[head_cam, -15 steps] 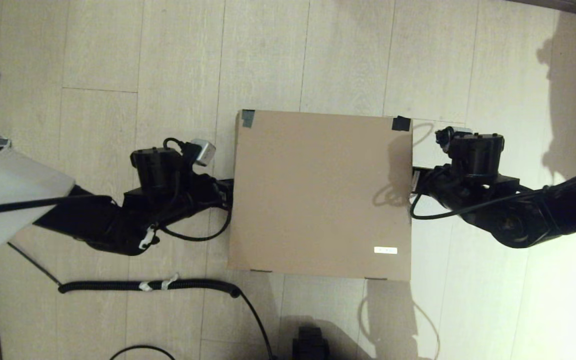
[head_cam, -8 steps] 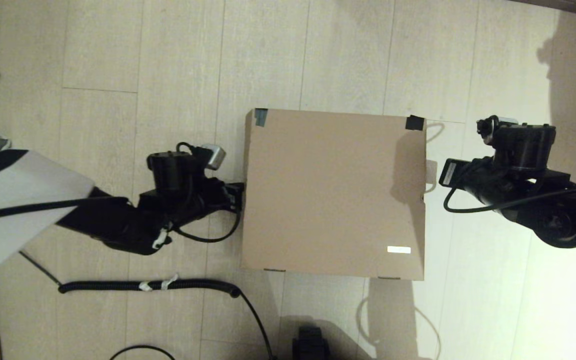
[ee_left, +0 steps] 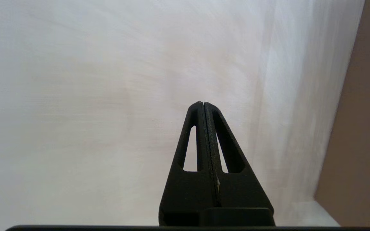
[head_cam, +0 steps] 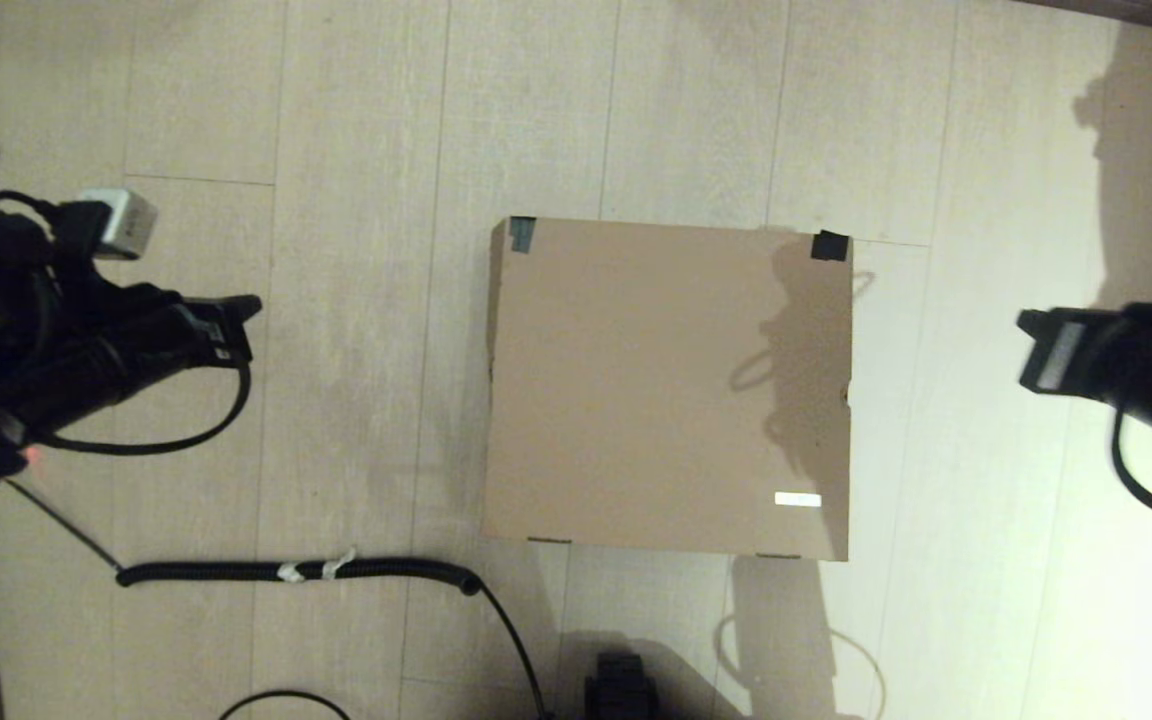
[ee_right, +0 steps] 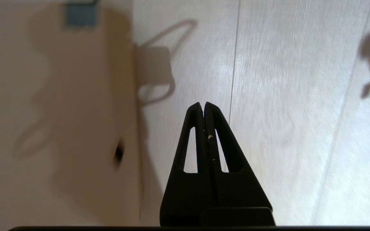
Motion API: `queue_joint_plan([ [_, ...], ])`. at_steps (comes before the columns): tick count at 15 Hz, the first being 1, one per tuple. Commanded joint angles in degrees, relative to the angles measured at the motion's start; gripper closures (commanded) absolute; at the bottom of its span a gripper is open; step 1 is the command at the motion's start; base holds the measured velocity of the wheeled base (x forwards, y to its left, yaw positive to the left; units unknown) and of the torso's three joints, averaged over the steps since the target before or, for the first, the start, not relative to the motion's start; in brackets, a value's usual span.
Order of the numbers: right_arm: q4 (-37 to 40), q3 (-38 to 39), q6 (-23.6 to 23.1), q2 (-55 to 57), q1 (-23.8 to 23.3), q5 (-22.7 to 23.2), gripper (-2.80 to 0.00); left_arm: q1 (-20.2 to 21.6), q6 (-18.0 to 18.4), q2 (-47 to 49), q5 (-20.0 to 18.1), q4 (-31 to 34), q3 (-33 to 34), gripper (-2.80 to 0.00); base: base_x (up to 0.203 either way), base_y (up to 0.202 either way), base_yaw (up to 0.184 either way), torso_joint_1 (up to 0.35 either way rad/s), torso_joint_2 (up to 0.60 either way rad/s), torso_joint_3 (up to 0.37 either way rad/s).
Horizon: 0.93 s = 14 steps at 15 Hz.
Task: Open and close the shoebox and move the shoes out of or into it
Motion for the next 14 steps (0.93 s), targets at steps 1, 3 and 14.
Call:
queue_joint_plan([
  [1, 3.6, 7.2, -1.3, -16.8, 1.4, 0.2, 0.0, 4.5, -0.2, -18.0, -0.1, 1.6, 6.2, 0.0, 0.0, 0.0, 0.0, 0.0, 0.0, 0.0],
  [3, 7.2, 18.3, -3.6, -29.6, -2.7, 0.8, 0.0, 6.7, -0.7, -33.9, 0.1, 6.3, 14.5, 0.0, 0.0, 0.0, 0.0, 0.0, 0.0, 0.0],
  [14, 44.6, 35.3, -4.8, -72.8, -14.5, 17.4, 0.0, 10.0, 3.1, -71.9, 9.1, 42.9, 51.0, 0.0, 0.0, 0.0, 0.0, 0.0, 0.0, 0.0],
])
